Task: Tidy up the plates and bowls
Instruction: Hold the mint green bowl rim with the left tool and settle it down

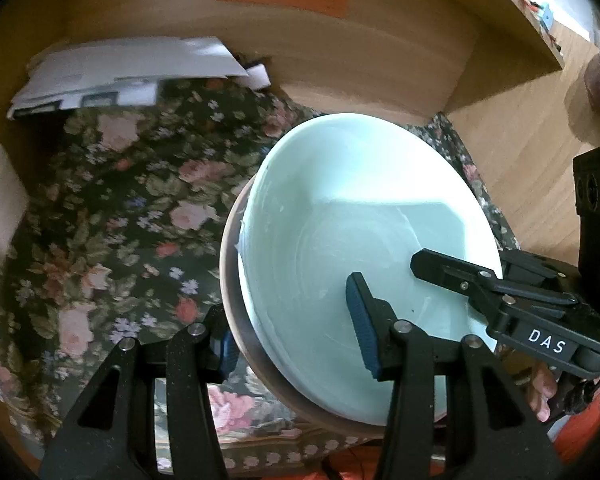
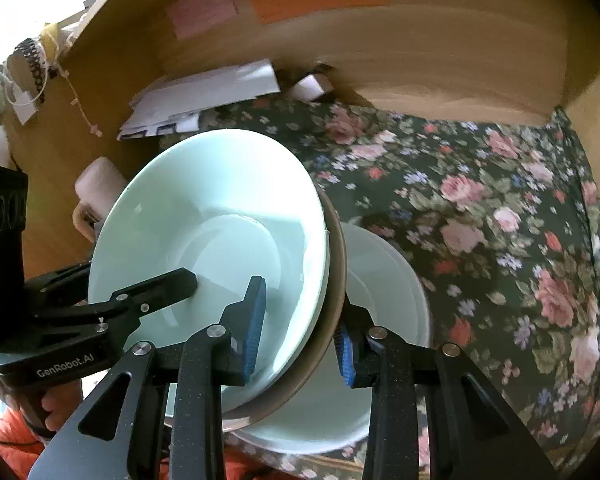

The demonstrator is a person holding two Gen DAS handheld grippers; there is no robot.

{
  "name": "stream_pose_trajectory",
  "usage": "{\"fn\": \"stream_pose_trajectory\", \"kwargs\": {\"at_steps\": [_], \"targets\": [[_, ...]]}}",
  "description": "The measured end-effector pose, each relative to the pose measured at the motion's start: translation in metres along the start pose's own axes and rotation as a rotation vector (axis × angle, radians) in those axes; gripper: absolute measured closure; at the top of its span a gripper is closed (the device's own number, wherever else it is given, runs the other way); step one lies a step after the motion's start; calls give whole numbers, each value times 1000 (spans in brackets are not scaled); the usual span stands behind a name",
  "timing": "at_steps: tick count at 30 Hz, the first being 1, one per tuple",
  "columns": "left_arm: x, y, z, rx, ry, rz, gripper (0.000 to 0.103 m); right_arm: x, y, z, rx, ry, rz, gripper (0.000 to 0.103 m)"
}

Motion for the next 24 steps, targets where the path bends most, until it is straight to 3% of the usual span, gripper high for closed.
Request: {"fn": "stream_pose_trajectory", "kwargs": {"at_steps": [18, 24], "targets": [[-12, 0, 43, -10, -94, -41, 55, -17, 32, 31, 1, -76, 56, 74], [-11, -3, 47, -21, -99, -45, 55, -16, 32, 31, 11, -63, 40, 72]]}}
Point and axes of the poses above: each gripper's, at about its wrist camera, not at the fingertips, and z roughly the way its jaws point, y to its right, x to its top, the point moved 8 cm from there along z, roughly the way its jaws point, and after that the axes turned 13 degrees about -x, right-handed, at the moved point
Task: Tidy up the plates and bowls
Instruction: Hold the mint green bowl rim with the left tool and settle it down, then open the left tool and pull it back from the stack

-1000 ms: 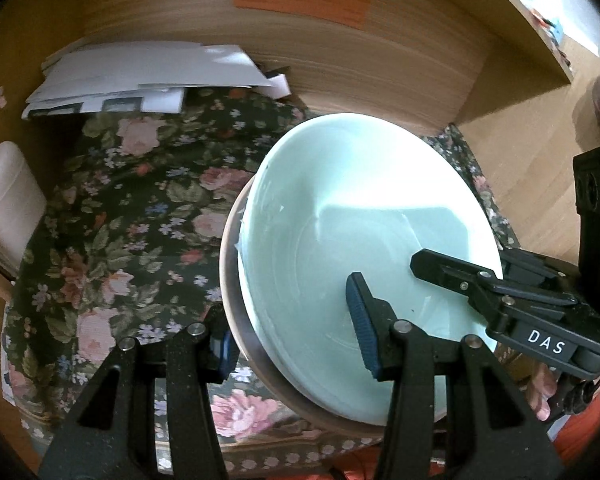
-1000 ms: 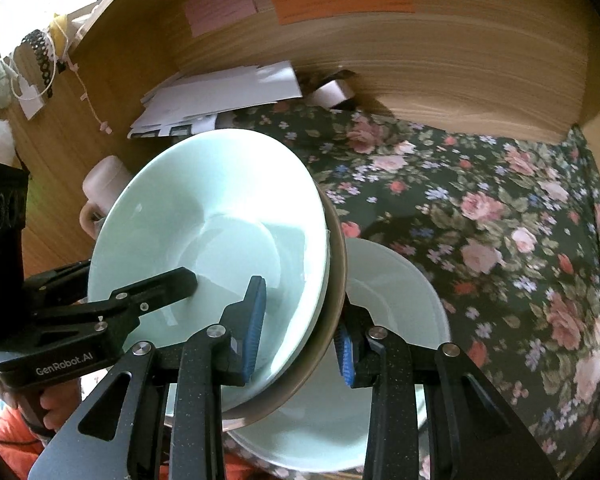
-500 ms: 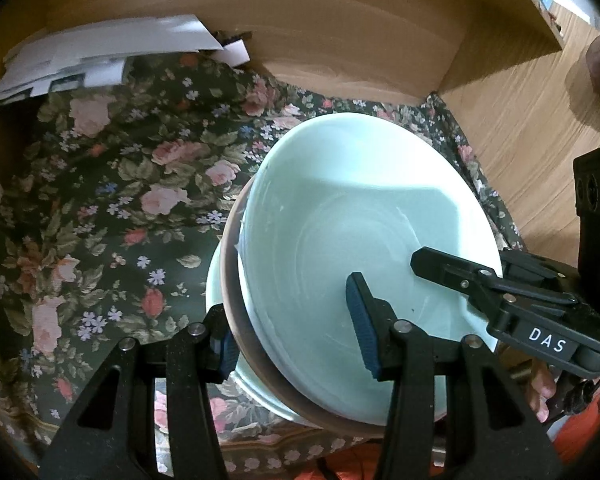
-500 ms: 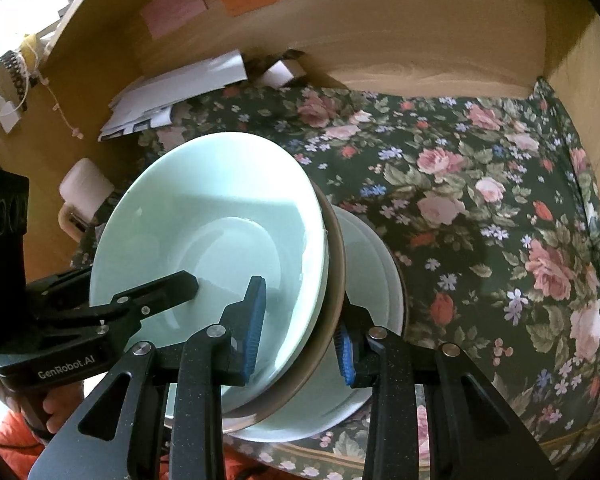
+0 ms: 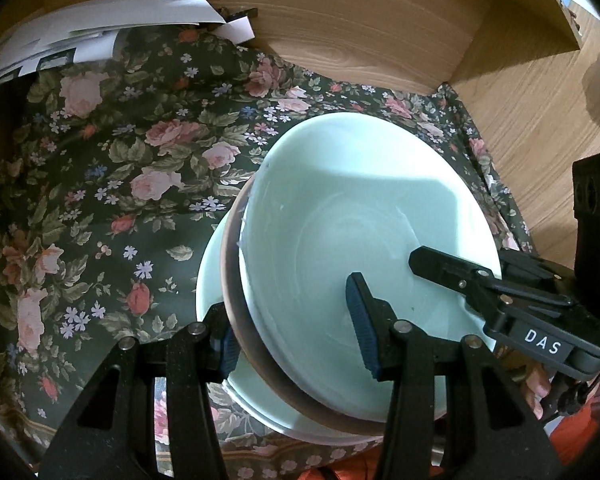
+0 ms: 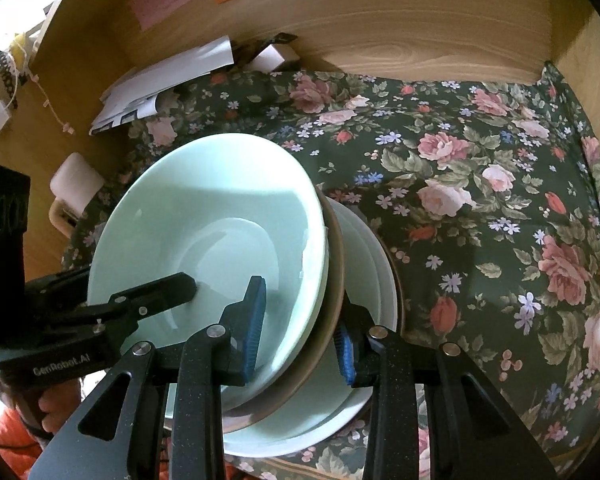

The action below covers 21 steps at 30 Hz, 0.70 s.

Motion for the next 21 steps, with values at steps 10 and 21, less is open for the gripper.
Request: {"fn": "stream_pose_trajectory", "kwargs": {"at_steps": [10, 21], "targets": [[7, 5, -20, 57, 63, 59, 51, 8, 0, -27, -75, 135, -57, 52], [14, 36, -93, 104, 291, 170, 37, 15, -9, -92, -69, 331, -67, 40]]}}
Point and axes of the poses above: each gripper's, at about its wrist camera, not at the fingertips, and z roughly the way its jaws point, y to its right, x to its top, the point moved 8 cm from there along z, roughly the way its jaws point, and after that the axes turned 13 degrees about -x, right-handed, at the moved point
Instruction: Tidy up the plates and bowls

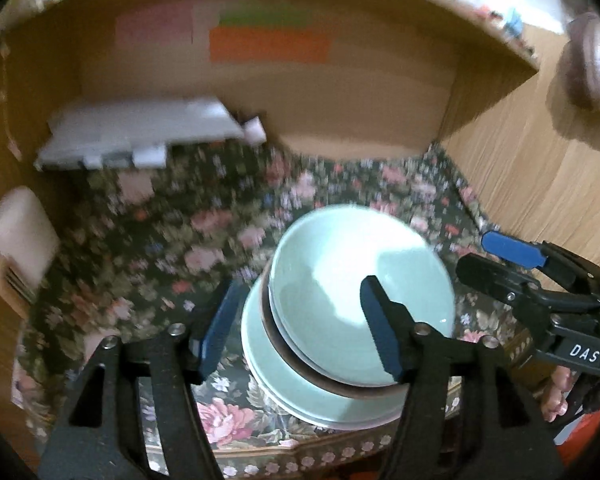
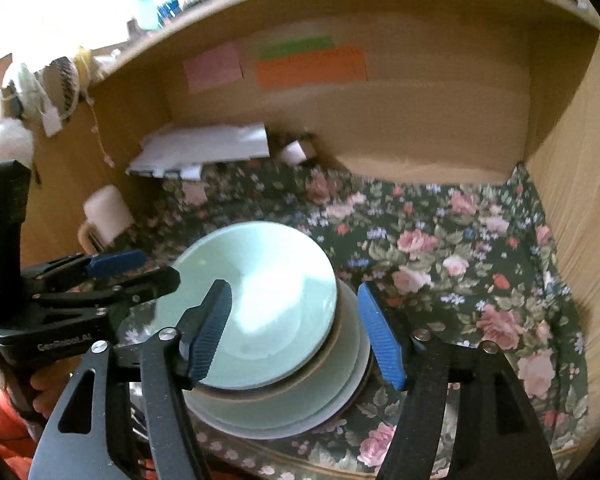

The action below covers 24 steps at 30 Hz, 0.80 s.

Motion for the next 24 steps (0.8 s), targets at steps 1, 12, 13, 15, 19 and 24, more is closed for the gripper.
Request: {"fn": "stream_pose_trajectory", "kwargs": {"at_steps": [1, 12, 13, 15, 19, 24], "targets": [[3, 2, -9, 2, 30, 14, 35, 3, -1, -6, 2, 20, 1, 40], [10, 23, -85, 70, 293, 93, 18, 19, -8, -76, -10, 250, -1, 17], [10, 24, -89, 75, 307, 99, 16, 20, -8, -80, -12, 265, 0, 15], [8, 28, -97, 80, 335, 110, 10, 20, -9, -89, -13, 289, 2, 13], [6, 33, -111, 96, 384, 122, 4, 20, -8, -102, -26, 336, 13, 2], [2, 38, -125, 124, 434, 141, 1, 18, -9, -111, -33, 357, 18, 0]]}}
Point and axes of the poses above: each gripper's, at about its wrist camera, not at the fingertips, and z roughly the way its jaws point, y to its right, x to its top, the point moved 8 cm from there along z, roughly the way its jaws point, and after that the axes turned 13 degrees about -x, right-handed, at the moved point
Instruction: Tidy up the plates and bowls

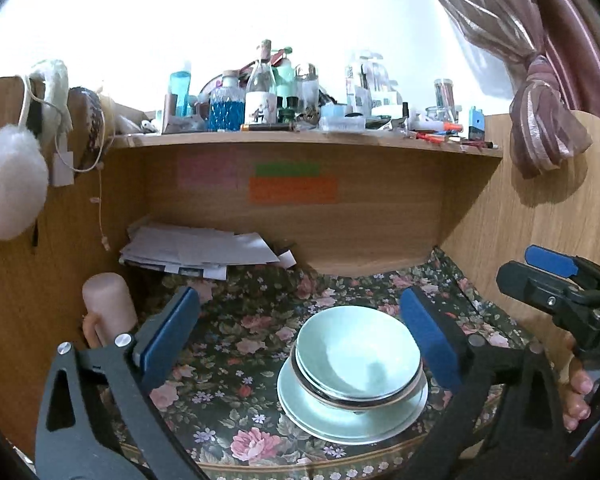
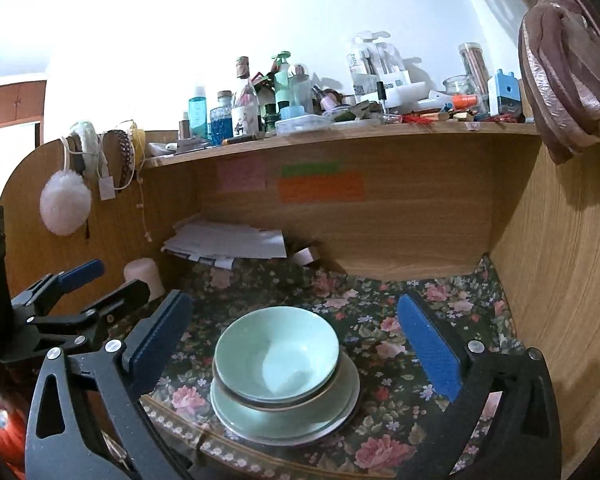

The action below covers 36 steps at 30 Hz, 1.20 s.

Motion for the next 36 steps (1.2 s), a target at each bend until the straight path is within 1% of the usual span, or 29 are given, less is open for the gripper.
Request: {"fn": "stream_pose_trajectory", "kwargs": {"at_steps": [9, 23, 36], "targets": [[0, 0, -5, -7, 13, -2, 0, -1, -4, -8, 7, 17, -6, 0], [-3, -3, 5, -14, -6, -13, 0, -2, -4, -2, 21, 11, -3, 0], [-3, -3, 7, -15, -7, -16, 0, -3, -4, 1, 36, 5, -3, 0]]}}
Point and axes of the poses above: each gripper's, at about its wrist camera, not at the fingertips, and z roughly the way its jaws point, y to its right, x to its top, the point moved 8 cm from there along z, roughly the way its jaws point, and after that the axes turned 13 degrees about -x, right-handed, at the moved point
